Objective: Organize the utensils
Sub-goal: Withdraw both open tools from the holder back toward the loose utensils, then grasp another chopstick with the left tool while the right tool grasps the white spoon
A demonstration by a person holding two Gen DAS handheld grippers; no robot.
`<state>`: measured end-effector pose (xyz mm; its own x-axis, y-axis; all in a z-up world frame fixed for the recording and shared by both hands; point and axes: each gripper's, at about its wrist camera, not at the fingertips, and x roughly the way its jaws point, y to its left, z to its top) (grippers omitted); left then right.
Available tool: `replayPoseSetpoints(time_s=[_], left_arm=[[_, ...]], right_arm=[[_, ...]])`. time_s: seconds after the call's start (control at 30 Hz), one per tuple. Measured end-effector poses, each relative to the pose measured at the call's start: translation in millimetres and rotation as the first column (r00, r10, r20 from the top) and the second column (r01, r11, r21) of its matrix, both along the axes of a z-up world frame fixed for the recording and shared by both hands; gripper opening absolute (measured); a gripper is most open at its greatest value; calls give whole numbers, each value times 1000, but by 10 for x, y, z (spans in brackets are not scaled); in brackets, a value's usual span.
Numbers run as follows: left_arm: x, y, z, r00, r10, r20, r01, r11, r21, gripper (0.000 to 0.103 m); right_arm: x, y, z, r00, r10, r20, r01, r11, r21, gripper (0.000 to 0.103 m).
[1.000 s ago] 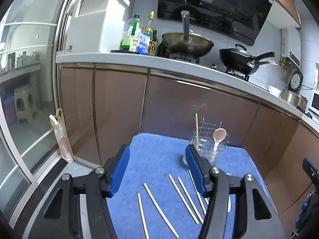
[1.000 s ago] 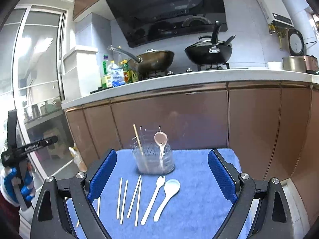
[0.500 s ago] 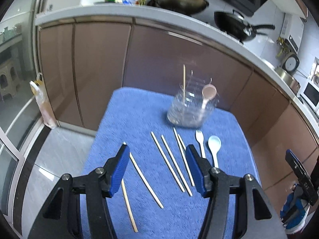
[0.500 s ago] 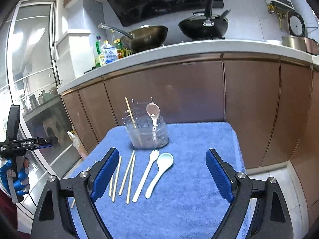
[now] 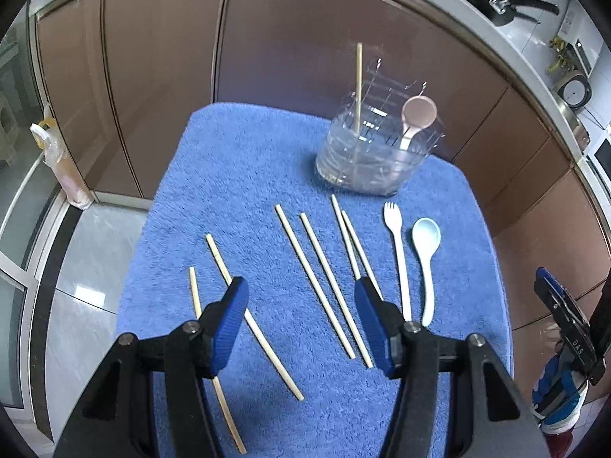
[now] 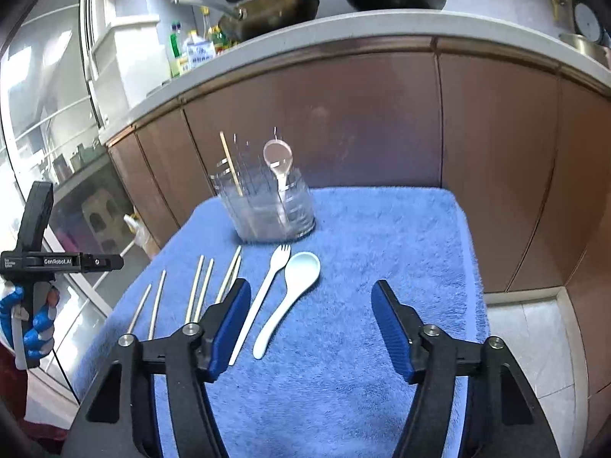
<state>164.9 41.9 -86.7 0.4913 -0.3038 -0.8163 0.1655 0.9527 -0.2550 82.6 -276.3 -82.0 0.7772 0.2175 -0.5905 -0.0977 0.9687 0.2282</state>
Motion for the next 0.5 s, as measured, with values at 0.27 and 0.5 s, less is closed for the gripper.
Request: replayPoseSetpoints(time_s=[0.27,0.5], left_arm=[[493,-61,-304,991,23,-128,-23,1000,0,55],[947,-225,-606,966,21,-259,-26,1000,-14,49]], right_arm=[[430,88,-221,992,85,-95,-89,995,-34,58],[886,147,-438,970,158,-187,-167,985,-32,46]])
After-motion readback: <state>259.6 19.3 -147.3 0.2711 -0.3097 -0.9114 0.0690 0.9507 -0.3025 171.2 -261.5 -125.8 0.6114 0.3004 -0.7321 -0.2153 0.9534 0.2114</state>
